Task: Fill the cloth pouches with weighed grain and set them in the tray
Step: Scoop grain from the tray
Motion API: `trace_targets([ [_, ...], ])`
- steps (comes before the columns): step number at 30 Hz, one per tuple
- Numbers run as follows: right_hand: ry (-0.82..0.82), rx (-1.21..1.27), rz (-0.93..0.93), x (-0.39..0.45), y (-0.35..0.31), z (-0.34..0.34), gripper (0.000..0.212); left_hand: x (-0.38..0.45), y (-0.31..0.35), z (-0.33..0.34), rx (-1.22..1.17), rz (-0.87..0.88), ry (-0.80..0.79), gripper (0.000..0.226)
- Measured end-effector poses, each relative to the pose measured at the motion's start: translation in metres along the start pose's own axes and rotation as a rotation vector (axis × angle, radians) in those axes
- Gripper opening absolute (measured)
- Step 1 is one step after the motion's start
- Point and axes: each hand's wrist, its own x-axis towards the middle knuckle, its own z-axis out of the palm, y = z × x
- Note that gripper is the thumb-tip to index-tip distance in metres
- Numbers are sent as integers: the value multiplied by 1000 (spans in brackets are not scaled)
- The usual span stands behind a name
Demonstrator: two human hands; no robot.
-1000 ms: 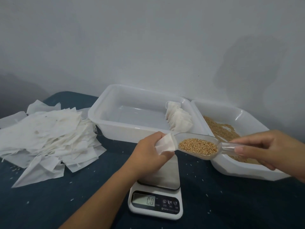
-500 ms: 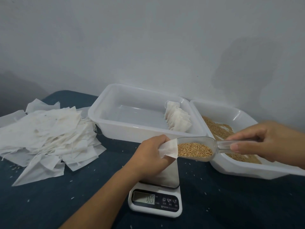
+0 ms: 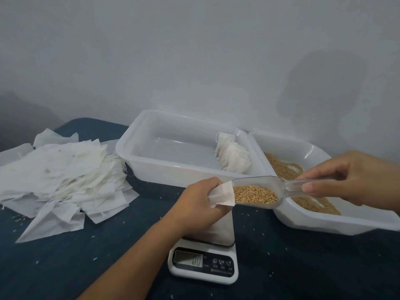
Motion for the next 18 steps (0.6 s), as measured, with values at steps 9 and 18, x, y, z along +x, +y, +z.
trace_targets([
  [9, 25, -26, 0, -1, -5, -2, 29, -1, 1, 0, -18, 7, 3, 20],
  [18, 27, -16, 9, -3, -6, -2, 29, -1, 2, 0, -37, -4, 3, 17],
])
